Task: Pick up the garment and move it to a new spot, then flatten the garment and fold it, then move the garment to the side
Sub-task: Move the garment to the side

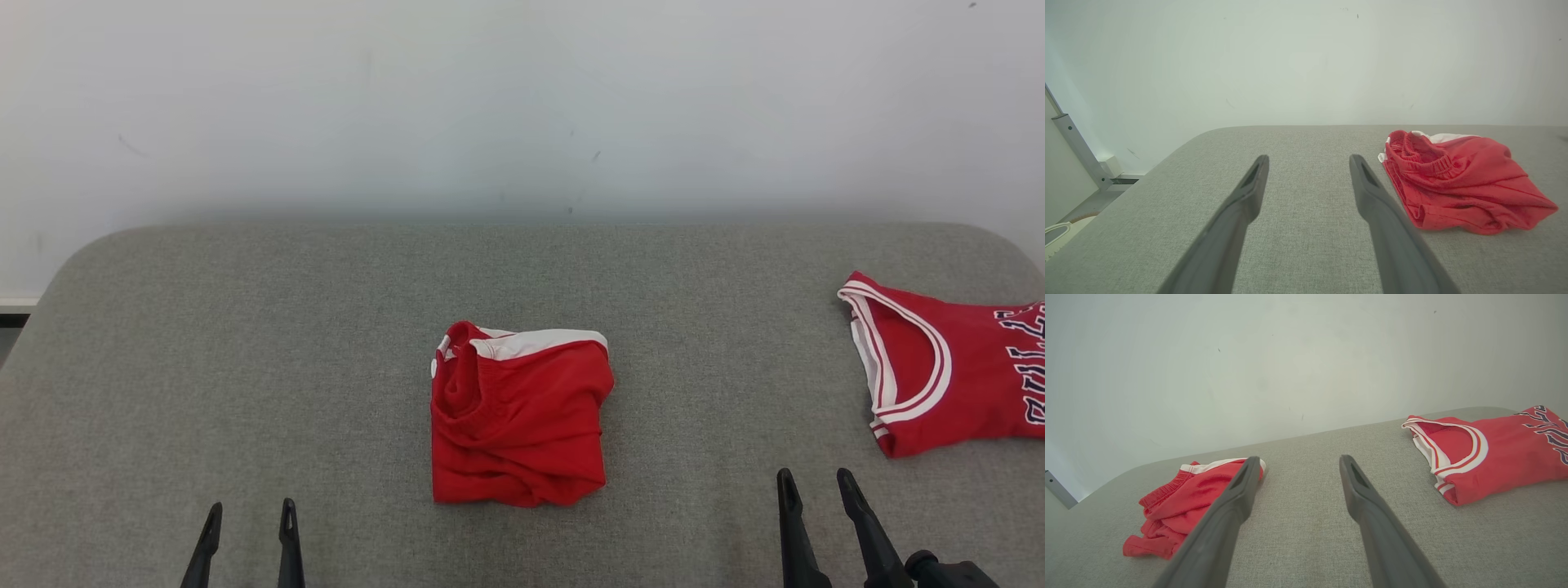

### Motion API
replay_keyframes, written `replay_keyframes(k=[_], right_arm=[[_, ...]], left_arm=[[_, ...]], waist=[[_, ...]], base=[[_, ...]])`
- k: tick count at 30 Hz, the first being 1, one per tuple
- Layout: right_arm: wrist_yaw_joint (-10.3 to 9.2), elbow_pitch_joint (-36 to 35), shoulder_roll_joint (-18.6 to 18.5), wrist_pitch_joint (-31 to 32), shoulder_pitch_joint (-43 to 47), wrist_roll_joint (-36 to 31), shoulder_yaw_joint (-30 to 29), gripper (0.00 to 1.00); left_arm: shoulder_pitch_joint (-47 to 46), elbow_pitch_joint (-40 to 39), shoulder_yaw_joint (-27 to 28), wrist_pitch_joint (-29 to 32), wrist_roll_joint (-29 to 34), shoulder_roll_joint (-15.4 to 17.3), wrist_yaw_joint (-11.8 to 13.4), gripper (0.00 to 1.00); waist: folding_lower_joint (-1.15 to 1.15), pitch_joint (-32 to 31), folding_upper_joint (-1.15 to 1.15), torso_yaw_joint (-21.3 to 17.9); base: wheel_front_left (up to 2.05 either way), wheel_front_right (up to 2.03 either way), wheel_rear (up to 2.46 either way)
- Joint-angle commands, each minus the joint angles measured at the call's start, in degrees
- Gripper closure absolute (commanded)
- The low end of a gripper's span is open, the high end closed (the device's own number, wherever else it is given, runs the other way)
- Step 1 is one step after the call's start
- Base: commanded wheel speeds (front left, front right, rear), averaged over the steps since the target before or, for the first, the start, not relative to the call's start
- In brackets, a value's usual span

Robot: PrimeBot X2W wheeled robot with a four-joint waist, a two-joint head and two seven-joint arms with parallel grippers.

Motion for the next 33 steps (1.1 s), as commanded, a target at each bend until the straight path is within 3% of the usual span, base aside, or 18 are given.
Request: replay_keyframes(k=[1, 24, 33], right_arm=[[0.05, 0.1, 0.0, 0.0, 0.2, 0.3, -0.2, 0.00], [0.05, 0.8, 0.0, 0.0, 0.3, 0.6, -0.3, 0.00], [0.05, 7.1, 0.0, 0.0, -10.1, 1.8, 4.3, 0.00]], left_arm=[[0.0, 0.0, -0.1, -0.1, 0.3, -0.2, 0.2, 0.00], [-0.3, 0.4, -0.4, -0.1, 0.3, -0.2, 0.3, 0.00], [-1.4, 0.6, -1.8, -0.1, -0.2, -0.2, 0.3, 0.00]], waist=[[0.00, 0.0, 0.00, 0.0], [0.00, 0.0, 0.00, 0.7], [0.00, 0.8, 0.00, 3.5]], base=[[0.00, 0.00, 0.00], [0.00, 0.00, 0.00], [0.00, 0.00, 0.00]])
